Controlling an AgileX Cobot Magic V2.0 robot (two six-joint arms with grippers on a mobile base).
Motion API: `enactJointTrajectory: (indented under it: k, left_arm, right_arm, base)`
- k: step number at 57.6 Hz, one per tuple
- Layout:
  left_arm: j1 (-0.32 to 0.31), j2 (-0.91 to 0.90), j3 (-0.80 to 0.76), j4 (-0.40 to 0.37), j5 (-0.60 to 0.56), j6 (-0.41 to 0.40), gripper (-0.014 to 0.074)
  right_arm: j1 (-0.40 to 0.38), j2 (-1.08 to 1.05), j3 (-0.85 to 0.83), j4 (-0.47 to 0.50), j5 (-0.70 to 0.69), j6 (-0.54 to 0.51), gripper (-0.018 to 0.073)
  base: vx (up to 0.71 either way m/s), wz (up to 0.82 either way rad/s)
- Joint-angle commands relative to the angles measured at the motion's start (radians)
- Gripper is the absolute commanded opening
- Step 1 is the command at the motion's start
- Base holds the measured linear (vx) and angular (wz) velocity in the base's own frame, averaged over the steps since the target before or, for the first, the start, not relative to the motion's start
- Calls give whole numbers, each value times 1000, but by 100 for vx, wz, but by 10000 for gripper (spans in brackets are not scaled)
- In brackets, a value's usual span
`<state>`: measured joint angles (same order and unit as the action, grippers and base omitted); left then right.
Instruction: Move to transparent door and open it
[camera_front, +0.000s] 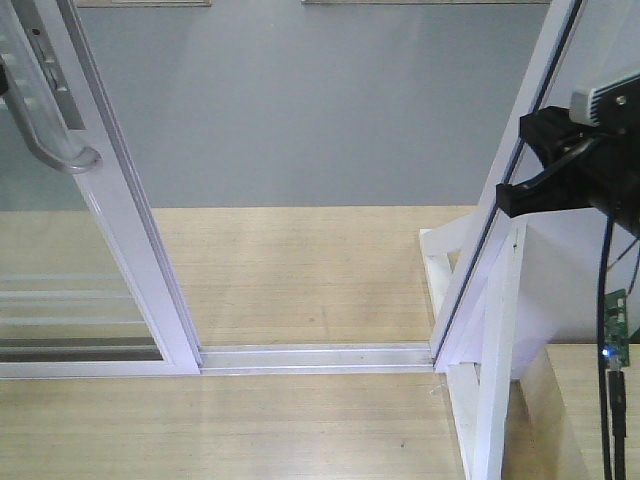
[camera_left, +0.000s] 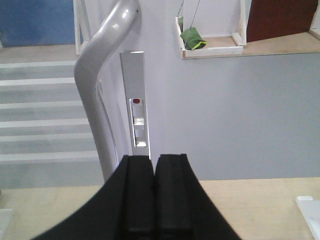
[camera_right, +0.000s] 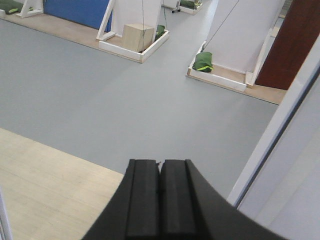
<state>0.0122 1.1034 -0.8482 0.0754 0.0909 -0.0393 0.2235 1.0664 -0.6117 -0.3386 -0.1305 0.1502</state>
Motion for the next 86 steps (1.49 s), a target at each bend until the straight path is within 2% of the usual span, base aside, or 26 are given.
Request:
enactJointTrajectory:
  k: [1,11,18,22,31,36,41,47,54,68,86]
  left_arm:
    - [-4,-155,69,-2,-80,0,-6]
    - [-4,-431,282,-2,-76,29,-6]
    - [-4,-610,387,-2,-49,31,-6]
    - [-4,-685,421,-6,-1,30,-6]
    - [-4,-804,457,-15,191,30,-6]
    - [-4,-843,479,-38,231,39,-6]
    - [-4,-874,513,-67,215,34,-6]
    - [-4,-890,569,-128,143,39,-6]
    - [-4,-890,606,-134,38,57,-6]
    - [-4,-890,608,-134,43,52,-6]
    - [-4,-890,608,-134,43,52,-6]
  right_arm:
    - [-6,-105,-29,10,18,12,-6]
    - [-6,-313,-27,12,221,13,-6]
    - [-6,-469,33,11,268,3,-6]
    - [-6,-553,80,14,304,3,-6]
    - [-6,-745,172,37,391,2,-6]
    - [-6,-817,223,40,424,-1,-6]
    - [-6,-871,278,37,422,-2,-4]
    - [-6,-885,313,16,309,-12,-3]
    - [-6,-879,344,5,279,-11,-2]
    - [-6,-879,344,3,388,-11,-1]
    - [-6,-879,344,3,394,-11,-1]
  base:
    - [0,0]
    - [0,0]
    - [0,0]
    - [0,0]
    - [0,0]
    - [0,0]
    - [0,0]
    - [0,0]
    - [0,0]
    - [0,0]
    - [0,0]
